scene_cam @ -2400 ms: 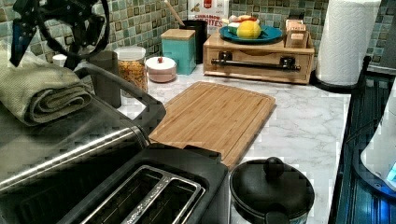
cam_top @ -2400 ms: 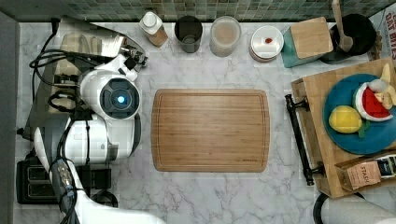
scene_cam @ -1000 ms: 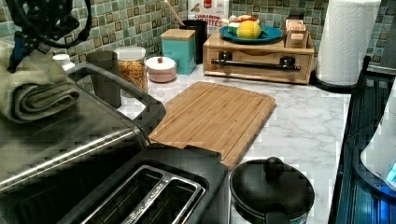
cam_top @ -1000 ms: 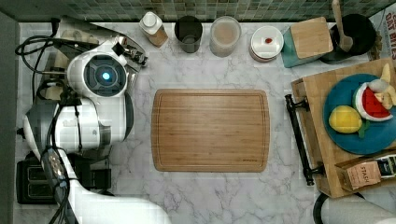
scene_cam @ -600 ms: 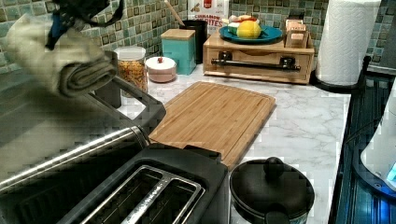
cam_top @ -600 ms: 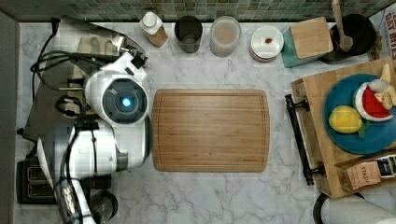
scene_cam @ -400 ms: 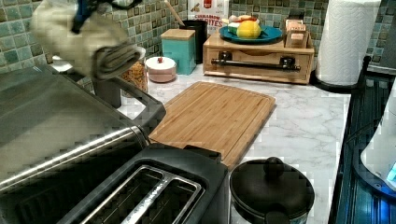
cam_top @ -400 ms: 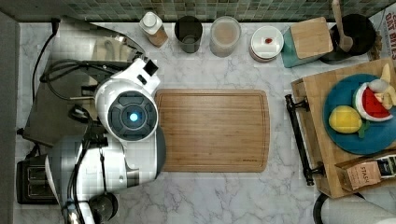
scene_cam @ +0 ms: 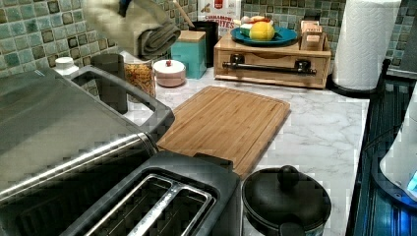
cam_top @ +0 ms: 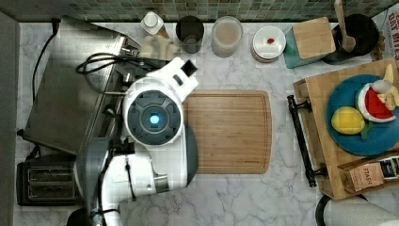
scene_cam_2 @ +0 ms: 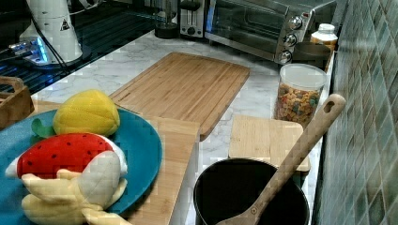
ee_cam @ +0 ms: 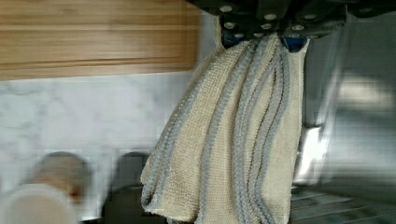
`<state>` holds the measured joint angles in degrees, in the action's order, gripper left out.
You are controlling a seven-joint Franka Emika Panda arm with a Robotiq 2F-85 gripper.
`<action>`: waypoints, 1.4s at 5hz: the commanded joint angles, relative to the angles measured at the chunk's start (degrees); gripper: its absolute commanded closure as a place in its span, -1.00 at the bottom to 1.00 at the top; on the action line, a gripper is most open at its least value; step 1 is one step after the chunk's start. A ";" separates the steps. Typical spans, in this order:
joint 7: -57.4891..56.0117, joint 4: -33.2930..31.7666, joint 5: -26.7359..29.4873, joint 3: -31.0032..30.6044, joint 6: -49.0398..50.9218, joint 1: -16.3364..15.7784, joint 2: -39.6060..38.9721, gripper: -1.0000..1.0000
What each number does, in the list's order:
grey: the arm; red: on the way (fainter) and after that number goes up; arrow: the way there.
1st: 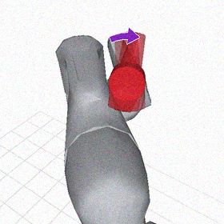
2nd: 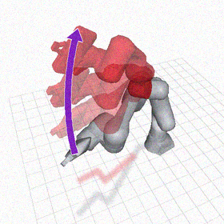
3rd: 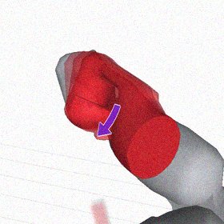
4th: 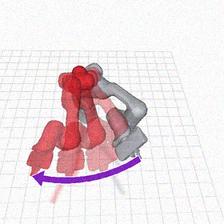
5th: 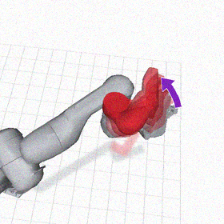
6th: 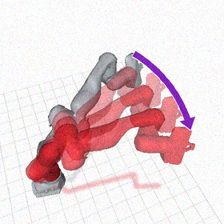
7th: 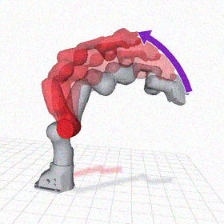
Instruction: Pick up the towel.
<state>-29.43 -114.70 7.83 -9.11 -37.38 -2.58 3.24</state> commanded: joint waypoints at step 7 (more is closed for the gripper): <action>3.52 6.40 -3.44 7.01 15.07 5.74 -2.30 1.00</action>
<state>-24.44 -114.82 4.08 -1.58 -21.37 3.94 -2.64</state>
